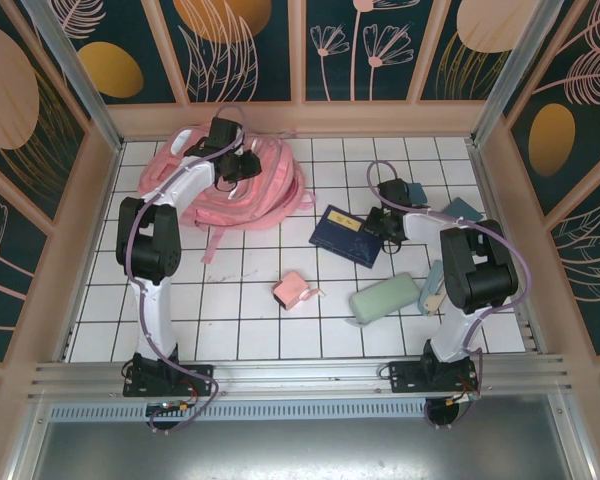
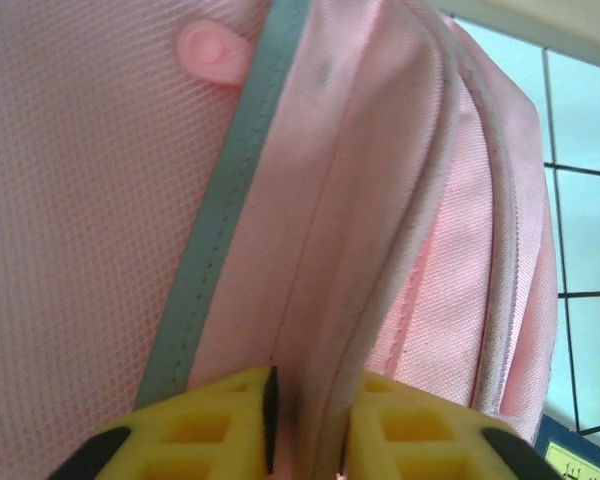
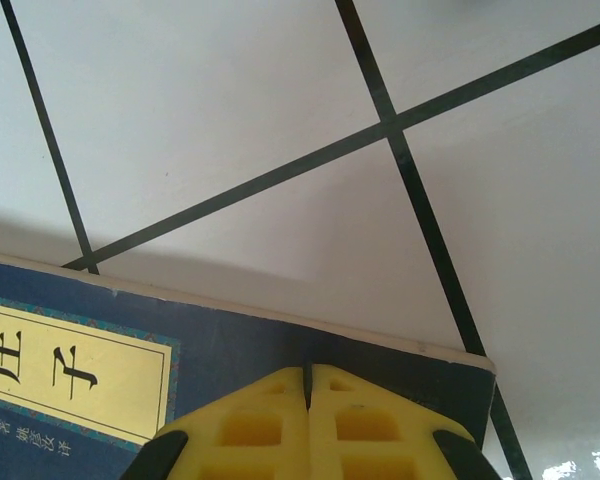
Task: Pack the student bag
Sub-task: Close the student bag at the top-left of the table, then rotate the book at the center of the table.
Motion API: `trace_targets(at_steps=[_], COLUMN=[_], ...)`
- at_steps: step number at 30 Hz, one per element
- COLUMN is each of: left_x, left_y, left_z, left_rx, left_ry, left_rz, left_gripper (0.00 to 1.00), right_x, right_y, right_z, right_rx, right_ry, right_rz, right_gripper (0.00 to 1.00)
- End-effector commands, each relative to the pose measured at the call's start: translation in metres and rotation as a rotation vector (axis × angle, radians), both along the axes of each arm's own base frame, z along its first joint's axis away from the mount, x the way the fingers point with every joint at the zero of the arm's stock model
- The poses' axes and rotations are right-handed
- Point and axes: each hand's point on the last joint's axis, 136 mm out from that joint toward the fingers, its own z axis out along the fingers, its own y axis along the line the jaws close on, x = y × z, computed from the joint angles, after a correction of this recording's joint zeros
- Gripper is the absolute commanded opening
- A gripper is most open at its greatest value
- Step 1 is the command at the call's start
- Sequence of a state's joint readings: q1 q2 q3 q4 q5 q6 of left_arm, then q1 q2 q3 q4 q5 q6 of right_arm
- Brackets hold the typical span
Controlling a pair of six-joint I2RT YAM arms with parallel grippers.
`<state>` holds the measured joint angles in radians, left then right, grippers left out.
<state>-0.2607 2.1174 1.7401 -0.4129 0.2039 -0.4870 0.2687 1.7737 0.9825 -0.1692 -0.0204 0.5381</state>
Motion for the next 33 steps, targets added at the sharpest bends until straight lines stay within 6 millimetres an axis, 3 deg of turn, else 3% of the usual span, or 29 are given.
trace_targets(at_steps=[1, 4, 8, 17, 21, 26, 33], left_x=[-0.004, -0.024, -0.061, -0.127, -0.142, -0.145, -0.121], left_y=[0.013, -0.007, -0.052, -0.151, -0.183, -0.19, -0.187], left_z=[0.023, 0.022, 0.008, -0.029, -0.049, -0.087, -0.117], left_rx=[0.025, 0.044, 0.048, 0.002, -0.003, 0.023, 0.128], left_ry=[-0.052, -0.045, -0.009, 0.064, 0.095, 0.165, 0.185], left_rz=[0.048, 0.009, -0.094, -0.338, -0.432, -0.44, -0.374], left_gripper=[0.34, 0.37, 0.36, 0.18, 0.13, 0.1, 0.06], right_x=[-0.028, -0.025, -0.023, -0.017, -0.016, -0.016, -0.019], right_y=[-0.011, -0.007, -0.004, 0.0, 0.0, 0.001, 0.008], right_z=[-0.022, -0.021, -0.022, -0.022, -0.02, -0.017, -0.013], right_rx=[-0.023, -0.006, 0.013, 0.026, 0.028, 0.032, 0.07], right_ry=[0.121, 0.12, 0.121, 0.121, 0.118, 0.112, 0.11], right_rz=[-0.032, -0.031, -0.031, -0.03, -0.029, -0.024, -0.008], right_gripper=[0.06, 0.06, 0.06, 0.06, 0.06, 0.06, 0.06])
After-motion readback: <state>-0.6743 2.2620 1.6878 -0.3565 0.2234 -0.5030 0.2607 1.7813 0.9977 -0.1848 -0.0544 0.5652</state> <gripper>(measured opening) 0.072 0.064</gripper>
